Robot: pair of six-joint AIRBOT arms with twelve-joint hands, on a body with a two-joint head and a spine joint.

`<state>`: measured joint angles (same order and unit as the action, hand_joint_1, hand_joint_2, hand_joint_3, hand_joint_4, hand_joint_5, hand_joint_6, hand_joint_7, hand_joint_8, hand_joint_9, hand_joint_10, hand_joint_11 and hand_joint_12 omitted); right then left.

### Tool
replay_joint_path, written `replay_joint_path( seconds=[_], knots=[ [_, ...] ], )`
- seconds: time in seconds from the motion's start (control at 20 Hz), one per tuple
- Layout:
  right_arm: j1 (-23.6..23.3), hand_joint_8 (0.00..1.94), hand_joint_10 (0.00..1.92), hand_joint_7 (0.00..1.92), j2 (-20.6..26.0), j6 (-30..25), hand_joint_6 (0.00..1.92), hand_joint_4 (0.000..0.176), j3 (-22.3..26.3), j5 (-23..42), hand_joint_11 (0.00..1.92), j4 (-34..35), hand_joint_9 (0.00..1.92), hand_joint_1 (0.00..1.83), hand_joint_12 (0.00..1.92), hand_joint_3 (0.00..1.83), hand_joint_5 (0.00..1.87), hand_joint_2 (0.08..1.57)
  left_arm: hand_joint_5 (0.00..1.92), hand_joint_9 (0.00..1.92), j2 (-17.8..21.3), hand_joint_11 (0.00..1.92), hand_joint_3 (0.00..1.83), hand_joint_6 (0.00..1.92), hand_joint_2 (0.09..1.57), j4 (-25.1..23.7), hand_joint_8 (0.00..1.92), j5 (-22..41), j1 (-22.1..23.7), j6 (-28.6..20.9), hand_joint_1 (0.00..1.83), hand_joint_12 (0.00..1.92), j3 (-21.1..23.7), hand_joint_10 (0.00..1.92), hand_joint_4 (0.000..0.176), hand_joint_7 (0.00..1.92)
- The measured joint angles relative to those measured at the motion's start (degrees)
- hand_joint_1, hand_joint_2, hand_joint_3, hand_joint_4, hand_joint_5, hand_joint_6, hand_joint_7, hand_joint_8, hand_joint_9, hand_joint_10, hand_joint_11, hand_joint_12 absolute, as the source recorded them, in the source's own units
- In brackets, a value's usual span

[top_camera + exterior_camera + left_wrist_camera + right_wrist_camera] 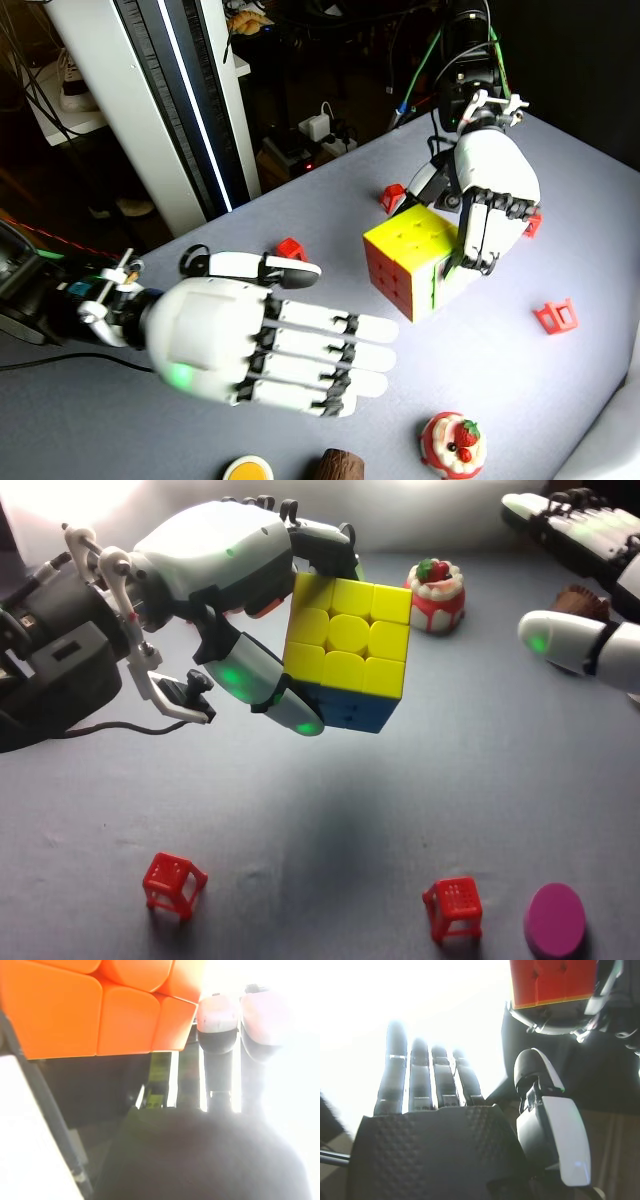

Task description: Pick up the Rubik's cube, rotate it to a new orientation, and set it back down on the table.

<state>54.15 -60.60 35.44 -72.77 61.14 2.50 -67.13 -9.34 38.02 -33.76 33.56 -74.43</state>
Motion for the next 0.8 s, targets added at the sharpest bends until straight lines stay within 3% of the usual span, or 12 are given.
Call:
replay_joint_path(
  seconds=[0.05, 0.15, 0.25, 0.3, 0.35, 0.4, 0.45, 0.55, 0.65, 0.7, 0.75, 0.8],
  knots=[
    [-0.63, 0.00, 0.28, 0.04, -0.59, -0.02, 0.00, 0.000, -0.74, -0.02, 0.00, -0.26, 0.02, 0.00, 0.23, 0.00, 0.00, 1.37, 0.87, 1.20, 0.26, 1.27, 1.39, 1.68, 0.58, -0.22, 1.83, 0.74, 0.00, -0.02, 1.23, 1.92, 0.35, 1.92, 0.000, 1.02],
    [-1.49, 0.00, 0.28, 0.04, -1.16, 0.00, 0.00, 0.000, -1.27, 0.00, 0.00, -0.68, 0.02, 0.00, 0.23, 0.00, 0.00, 1.37, 0.87, 1.20, 0.70, 1.27, 1.39, 1.68, 0.58, -0.35, 1.83, 2.38, 0.00, -0.04, 1.23, 1.92, 0.70, 1.92, 0.000, 1.02],
    [-1.92, 0.00, 0.29, 0.06, -1.66, 0.00, 0.00, 0.000, -1.66, 0.07, 0.00, -1.70, 0.03, 0.00, 0.30, 0.00, 0.01, 1.36, 0.84, 1.14, 0.98, 1.21, 1.38, 1.80, 0.61, -0.26, 1.79, 3.80, 0.02, -0.02, 1.20, 1.92, 0.87, 1.92, 0.000, 0.99],
    [-2.10, 0.01, 0.42, 0.12, -2.01, 0.00, 0.02, 0.000, -1.86, 0.09, 0.00, -2.03, 0.05, 0.00, 0.84, 0.00, 0.08, 1.34, 0.80, 1.02, 1.09, 1.08, 1.19, 1.67, 0.68, -0.15, 1.70, 4.68, 0.02, -0.04, 1.20, 1.92, 0.90, 1.91, 0.000, 0.95],
    [-2.27, 0.00, 0.47, 0.11, -2.19, 0.02, 0.01, 0.000, -1.95, 0.07, 0.00, -2.43, 0.01, 0.00, 0.83, 0.00, 0.07, 1.33, 0.81, 1.01, 1.25, 1.07, 1.19, 1.68, 0.68, -0.22, 1.69, 5.03, 0.02, -0.04, 1.19, 1.92, 0.94, 1.92, 0.000, 0.94],
    [-2.47, 0.00, 0.38, 0.10, -2.60, 0.00, 0.01, 0.000, -2.34, 0.07, 0.00, -3.21, 0.00, 0.00, 0.67, 0.00, 0.08, 1.32, 0.85, 0.98, 1.51, 1.04, 1.24, 1.68, 0.66, -0.20, 1.76, 5.66, 0.02, -0.09, 1.18, 1.92, 1.05, 1.92, 0.018, 0.91],
    [-2.51, 0.00, 0.35, 0.10, -2.91, -0.02, 0.02, 0.000, -2.58, 0.15, 0.00, -3.39, 0.00, 0.05, 0.60, 0.00, 0.11, 1.32, 0.87, 1.00, 1.70, 1.07, 1.20, 1.52, 0.66, 0.00, 1.79, 6.32, 0.02, -0.02, 1.22, 1.92, 1.20, 1.92, 0.000, 0.93],
    [-2.51, 0.00, 0.29, 0.10, -3.58, 0.00, 0.03, 0.000, -3.37, 0.02, 0.00, -3.56, 0.00, 0.04, 0.56, 0.00, 0.12, 1.33, 0.88, 1.01, 1.79, 1.08, 1.10, 1.40, 0.69, -0.02, 1.77, 6.86, 0.13, -0.02, 1.23, 1.92, 1.29, 1.92, 0.000, 0.91],
    [-2.91, 0.00, 0.01, 0.01, -4.35, 0.00, 0.02, 0.000, -3.80, -0.22, 0.00, -4.11, 0.00, 0.00, 0.01, 0.00, 0.03, 1.35, 0.85, 1.06, 1.77, 1.15, 0.93, 1.30, 0.77, -0.31, 1.77, 7.08, 0.15, -0.02, 1.23, 1.92, 1.36, 1.92, 0.000, 0.86],
    [-2.95, 0.00, 0.00, 0.00, -4.72, 0.00, 0.02, 0.000, -3.85, -0.11, 0.00, -4.33, 0.00, 0.00, 0.00, 0.00, 0.03, 1.36, 0.85, 1.06, 1.77, 1.15, 0.88, 1.26, 0.80, -0.42, 1.77, 7.17, 0.28, -0.04, 1.23, 1.92, 1.36, 1.92, 0.000, 0.84],
    [-3.34, 0.00, 0.00, 0.00, -5.01, 0.02, 0.01, 0.000, -4.04, -0.26, 0.00, -4.96, 0.00, 0.00, 0.00, 0.00, 0.02, 1.35, 0.90, 1.06, 1.77, 1.14, 1.13, 1.43, 0.67, -0.42, 1.78, 7.26, 0.44, -0.04, 1.23, 1.92, 1.36, 1.92, 0.000, 0.91],
    [-3.72, 0.00, 0.00, 0.00, -5.33, 0.00, 0.01, 0.000, -4.11, -0.28, 0.00, -5.29, 0.00, 0.05, 0.00, 0.00, 0.01, 1.35, 0.90, 1.04, 1.77, 1.12, 1.18, 1.45, 0.65, -0.28, 1.80, 7.58, 0.52, -0.02, 1.23, 1.92, 1.36, 1.92, 0.000, 0.92]
  ],
)
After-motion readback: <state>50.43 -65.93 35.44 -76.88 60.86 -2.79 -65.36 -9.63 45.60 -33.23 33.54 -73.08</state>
